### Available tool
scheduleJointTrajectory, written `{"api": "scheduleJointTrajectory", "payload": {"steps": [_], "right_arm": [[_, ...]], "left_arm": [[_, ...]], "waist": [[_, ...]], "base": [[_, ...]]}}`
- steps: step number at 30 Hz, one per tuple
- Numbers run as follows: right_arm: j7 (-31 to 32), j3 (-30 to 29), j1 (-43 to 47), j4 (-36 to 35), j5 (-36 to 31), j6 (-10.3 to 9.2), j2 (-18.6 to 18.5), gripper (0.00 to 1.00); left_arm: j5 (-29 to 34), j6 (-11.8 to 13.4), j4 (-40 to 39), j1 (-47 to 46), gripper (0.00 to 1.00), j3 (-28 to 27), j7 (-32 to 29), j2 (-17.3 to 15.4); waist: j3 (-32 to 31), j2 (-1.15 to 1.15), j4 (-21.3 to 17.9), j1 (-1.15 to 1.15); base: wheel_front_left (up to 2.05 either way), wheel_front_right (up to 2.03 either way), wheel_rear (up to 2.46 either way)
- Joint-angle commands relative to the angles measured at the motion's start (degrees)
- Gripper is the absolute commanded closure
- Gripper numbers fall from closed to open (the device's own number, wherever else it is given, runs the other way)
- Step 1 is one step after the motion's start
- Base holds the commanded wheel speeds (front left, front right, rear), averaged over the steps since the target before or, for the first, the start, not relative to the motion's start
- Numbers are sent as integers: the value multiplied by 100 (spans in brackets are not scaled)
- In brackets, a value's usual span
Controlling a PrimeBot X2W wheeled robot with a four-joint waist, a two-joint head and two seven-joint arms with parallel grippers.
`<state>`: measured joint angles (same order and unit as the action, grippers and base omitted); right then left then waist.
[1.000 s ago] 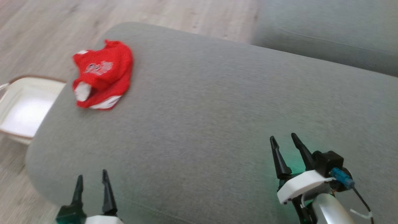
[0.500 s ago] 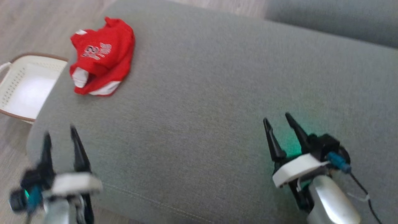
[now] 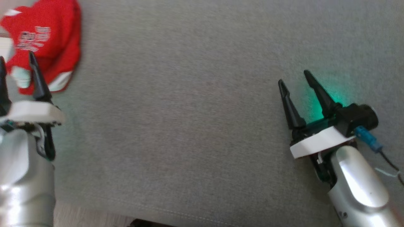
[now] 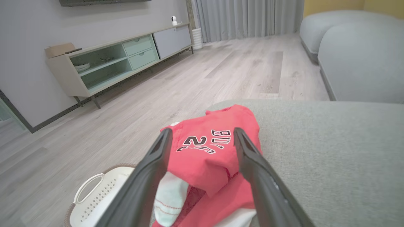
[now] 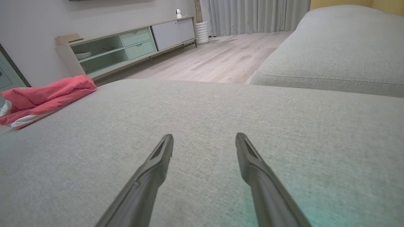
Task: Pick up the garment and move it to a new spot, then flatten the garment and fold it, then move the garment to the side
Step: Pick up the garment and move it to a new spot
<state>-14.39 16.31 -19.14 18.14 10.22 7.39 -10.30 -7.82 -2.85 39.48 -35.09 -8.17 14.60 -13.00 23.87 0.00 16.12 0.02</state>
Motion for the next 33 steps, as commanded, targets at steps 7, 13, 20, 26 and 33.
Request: {"api": "scheduleJointTrajectory", "payload": {"steps": [7,13,20,26,33], "right_arm": [[-55,82,-103,-341,132,10,-138,0],[-51,-42,-89,-358,190,10,-210,0],[-57,-112,-49,-152,254,10,-41,0],[-60,-195,82,29,310,10,272,0],[-60,-325,292,154,373,10,525,0]], "left_arm": [[215,601,990,-704,0,-195,-432,-672],[209,835,1597,-976,100,-200,-535,-740],[357,589,1271,-1226,100,49,-14,-935],[604,128,20,-1556,100,553,37,-941],[569,-236,-1223,-1764,100,1310,-47,-220]], "waist": [[471,0,-439,-2],[538,0,-524,-2],[161,0,-620,-2],[-398,0,-894,-2],[-927,0,-1459,-2]], "base": [[0,0,0],[0,0,0],[0,0,0],[0,0,0],[0,0,0]]}}
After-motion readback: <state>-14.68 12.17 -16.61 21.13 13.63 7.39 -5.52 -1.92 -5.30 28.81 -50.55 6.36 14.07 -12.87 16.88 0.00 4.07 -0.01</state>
